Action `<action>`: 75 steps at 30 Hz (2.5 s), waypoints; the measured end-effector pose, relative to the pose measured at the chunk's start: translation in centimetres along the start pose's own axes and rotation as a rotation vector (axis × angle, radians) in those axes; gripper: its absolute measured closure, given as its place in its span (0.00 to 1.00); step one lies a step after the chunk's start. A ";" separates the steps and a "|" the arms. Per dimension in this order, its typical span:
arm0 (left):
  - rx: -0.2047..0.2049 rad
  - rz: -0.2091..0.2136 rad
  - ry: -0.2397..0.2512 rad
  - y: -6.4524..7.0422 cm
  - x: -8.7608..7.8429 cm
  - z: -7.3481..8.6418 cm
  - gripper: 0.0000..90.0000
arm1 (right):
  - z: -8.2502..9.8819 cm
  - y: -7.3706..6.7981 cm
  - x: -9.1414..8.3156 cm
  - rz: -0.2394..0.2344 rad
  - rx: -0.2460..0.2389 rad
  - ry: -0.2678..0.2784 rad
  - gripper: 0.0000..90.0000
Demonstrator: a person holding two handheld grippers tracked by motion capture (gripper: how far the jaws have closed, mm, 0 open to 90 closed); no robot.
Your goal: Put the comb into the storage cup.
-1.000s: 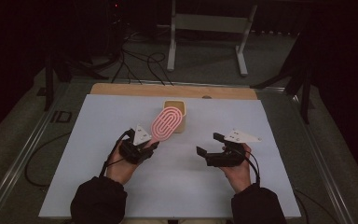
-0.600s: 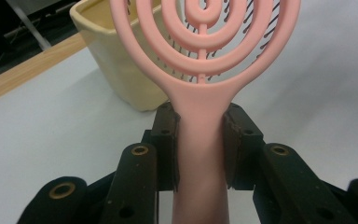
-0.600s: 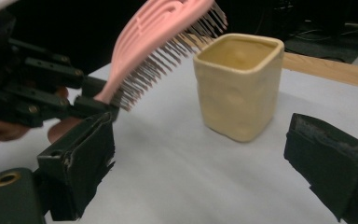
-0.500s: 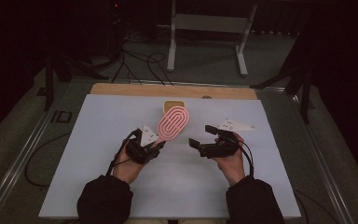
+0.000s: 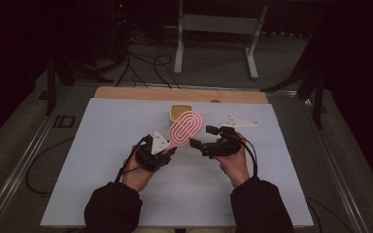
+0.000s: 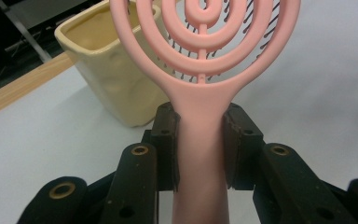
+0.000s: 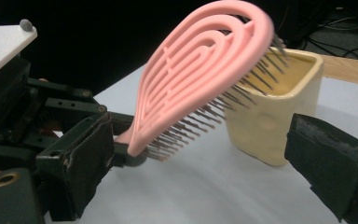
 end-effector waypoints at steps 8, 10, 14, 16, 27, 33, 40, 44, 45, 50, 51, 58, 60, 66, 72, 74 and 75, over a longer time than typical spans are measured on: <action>0.011 0.012 0.015 0.7 -0.1 -0.2 0.78 | -0.2 -0.2 1.2 -0.013 0.031 -0.006 0.09; 0.009 0.015 0.020 0.8 -0.2 -0.3 0.78 | -0.2 -0.2 1.6 -0.021 0.045 -0.008 0.09; 0.011 0.021 0.028 1.1 -0.2 -0.3 0.78 | -0.2 -0.4 2.2 -0.029 0.066 -0.023 0.11; 0.007 0.022 0.034 1.2 -0.2 -0.3 0.78 | -0.4 -0.4 2.3 -0.039 0.083 -0.011 0.15; 0.005 0.030 0.051 1.5 -0.2 -0.4 0.78 | -0.9 -0.9 2.9 -0.064 0.113 0.017 0.52; -0.005 0.044 0.058 1.6 -0.1 -0.3 0.78 | -1.1 -1.4 3.1 -0.089 0.129 0.022 0.63; -0.009 0.051 0.049 1.6 0.1 -0.1 0.78 | -1.3 -2.0 3.0 -0.135 0.157 0.030 0.69; -0.014 0.055 0.048 1.5 0.1 -0.1 0.78 | -1.4 -2.1 3.0 -0.150 0.183 0.040 0.69; -0.016 0.056 0.048 1.5 0.1 -0.1 0.78 | -1.4 -2.1 3.0 -0.150 0.184 0.040 0.69; -0.025 0.063 0.046 1.4 0.2 -0.1 0.77 | -1.4 -2.2 3.1 -0.150 0.194 0.041 0.70; -0.025 0.064 0.045 1.4 0.1 -0.1 0.77 | -1.5 -2.2 3.1 -0.151 0.194 0.042 0.70; -0.038 0.087 0.043 1.4 0.1 0.0 0.72 | -1.6 -2.4 3.1 -0.154 0.191 0.043 0.70; -0.039 0.101 0.041 1.5 0.1 0.0 0.71 | -1.6 -2.4 3.2 -0.155 0.190 0.043 0.70; -0.057 0.137 0.035 1.7 -0.1 0.0 0.56 | -1.7 -2.6 3.2 -0.157 0.188 0.049 0.70; -0.078 0.073 0.076 0.8 -0.6 -0.2 0.31 | -1.6 -2.6 3.3 -0.157 0.188 0.052 0.70; -0.103 0.066 0.092 0.3 -1.0 -0.4 0.24 | -1.6 -2.6 3.4 -0.156 0.188 0.049 0.70; -0.118 0.066 0.101 0.0 -1.2 -0.4 0.21 | -1.6 -2.6 3.4 -0.157 0.191 0.051 0.70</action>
Point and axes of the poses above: each handheld gripper's, and its own axes: x roughly forward along the jaws, z roughly out of its underside, y roughly to its right, the point moved 9 cm from there along x, roughly forward along the jaws, and after that the axes turned 14 degrees about -x, right-handed, at the moved point
